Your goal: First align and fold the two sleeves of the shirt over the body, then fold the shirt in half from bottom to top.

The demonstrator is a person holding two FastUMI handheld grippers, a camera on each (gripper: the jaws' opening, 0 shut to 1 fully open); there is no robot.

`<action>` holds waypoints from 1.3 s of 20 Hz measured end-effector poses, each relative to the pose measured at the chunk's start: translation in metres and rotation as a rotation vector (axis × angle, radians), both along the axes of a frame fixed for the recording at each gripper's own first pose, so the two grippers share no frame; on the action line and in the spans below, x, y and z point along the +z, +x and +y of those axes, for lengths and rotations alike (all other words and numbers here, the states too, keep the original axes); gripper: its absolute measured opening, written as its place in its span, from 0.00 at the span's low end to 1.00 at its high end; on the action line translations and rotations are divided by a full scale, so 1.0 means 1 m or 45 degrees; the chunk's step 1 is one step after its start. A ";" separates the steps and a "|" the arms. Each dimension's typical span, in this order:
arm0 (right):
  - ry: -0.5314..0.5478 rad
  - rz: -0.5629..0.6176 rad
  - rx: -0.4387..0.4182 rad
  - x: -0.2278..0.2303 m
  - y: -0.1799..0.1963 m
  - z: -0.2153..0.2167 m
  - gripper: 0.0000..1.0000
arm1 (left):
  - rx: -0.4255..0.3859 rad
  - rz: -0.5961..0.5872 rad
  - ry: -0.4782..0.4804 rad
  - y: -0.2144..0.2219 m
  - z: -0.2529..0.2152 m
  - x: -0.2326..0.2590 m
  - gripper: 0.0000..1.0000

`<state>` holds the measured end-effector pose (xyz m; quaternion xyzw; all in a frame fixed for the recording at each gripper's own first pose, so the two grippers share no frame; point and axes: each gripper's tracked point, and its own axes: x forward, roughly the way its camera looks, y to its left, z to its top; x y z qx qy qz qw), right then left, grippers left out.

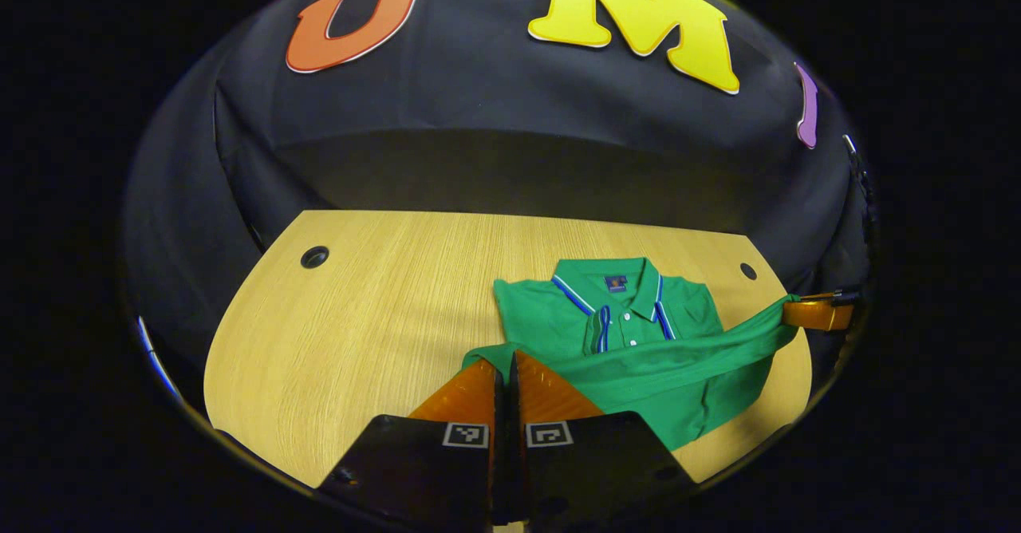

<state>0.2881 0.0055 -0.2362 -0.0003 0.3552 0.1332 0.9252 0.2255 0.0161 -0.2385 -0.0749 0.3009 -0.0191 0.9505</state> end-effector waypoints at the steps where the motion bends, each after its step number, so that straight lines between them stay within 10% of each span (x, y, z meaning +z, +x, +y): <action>1: -0.002 -0.025 -0.001 -0.001 0.016 0.003 0.02 | 0.004 -0.024 0.009 0.017 -0.002 -0.001 0.03; 11: 0.017 -0.068 -0.139 -0.044 0.134 0.007 0.03 | 0.035 -0.126 0.149 0.119 -0.003 -0.028 0.07; 12: 0.012 -0.067 -0.144 -0.042 0.134 0.002 0.10 | 0.045 -0.113 0.152 0.116 0.000 -0.031 0.11; 13: -0.001 -0.073 -0.148 -0.037 0.134 -0.003 0.39 | 0.059 -0.096 0.168 0.115 0.004 -0.032 0.13; 15: -0.025 -0.109 -0.171 -0.033 0.134 -0.015 0.98 | 0.062 -0.057 0.192 0.106 0.007 -0.031 0.53; 19: 0.029 -0.158 -0.185 0.028 0.098 -0.026 0.96 | 0.089 -0.126 0.146 0.085 0.006 0.015 0.99; 26: 0.049 -0.341 -0.167 0.133 0.021 -0.042 0.96 | 0.057 -0.351 0.180 0.037 -0.006 0.133 0.97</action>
